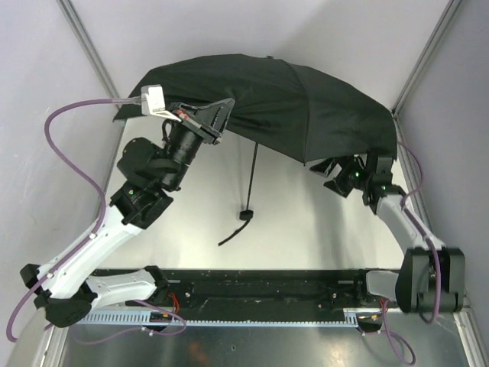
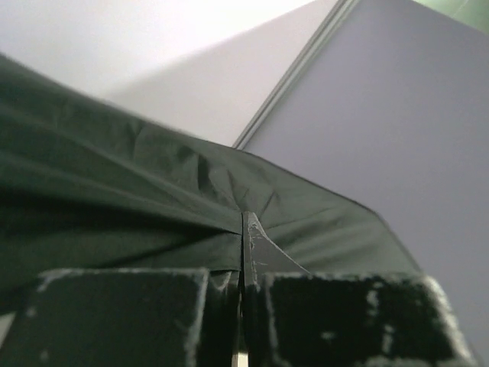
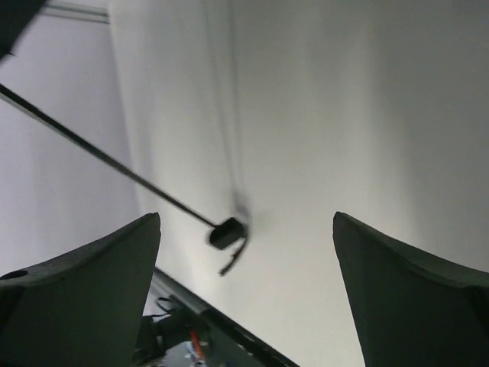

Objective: Put away the umbrella

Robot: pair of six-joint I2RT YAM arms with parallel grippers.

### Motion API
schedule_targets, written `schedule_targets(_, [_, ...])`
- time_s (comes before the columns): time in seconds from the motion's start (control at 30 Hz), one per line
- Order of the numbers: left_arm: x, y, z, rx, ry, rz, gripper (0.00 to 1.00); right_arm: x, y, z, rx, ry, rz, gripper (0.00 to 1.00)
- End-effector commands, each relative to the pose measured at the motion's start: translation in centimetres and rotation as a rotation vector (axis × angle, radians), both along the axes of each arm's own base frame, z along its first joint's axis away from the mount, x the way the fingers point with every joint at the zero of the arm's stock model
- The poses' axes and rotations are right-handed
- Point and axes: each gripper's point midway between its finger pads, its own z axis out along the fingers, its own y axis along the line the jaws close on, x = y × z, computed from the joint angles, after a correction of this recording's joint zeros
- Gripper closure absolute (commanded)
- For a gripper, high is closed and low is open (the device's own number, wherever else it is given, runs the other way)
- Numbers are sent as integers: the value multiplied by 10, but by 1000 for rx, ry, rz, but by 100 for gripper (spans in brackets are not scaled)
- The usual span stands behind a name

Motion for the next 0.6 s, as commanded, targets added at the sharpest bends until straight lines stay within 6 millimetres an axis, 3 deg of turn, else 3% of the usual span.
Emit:
schedule_targets(0.0, [3, 10, 24, -45, -41, 69, 100, -41, -28, -24, -199, -15, -89, 1])
schedule_targets(0.1, [7, 2, 21, -73, -14, 53, 100, -73, -36, -39, -249, 21, -135, 1])
schedule_targets(0.33, [9, -3, 17, -103, 14, 58, 100, -132, -26, -44, -191, 45, -157, 2])
schedule_targets(0.4, [8, -4, 21, -107, 8, 54, 100, -140, -8, -32, -137, -18, -77, 5])
schedule_targets(0.57, [2, -11, 27, -100, -8, 24, 100, -156, 69, -4, -157, -218, 205, 6])
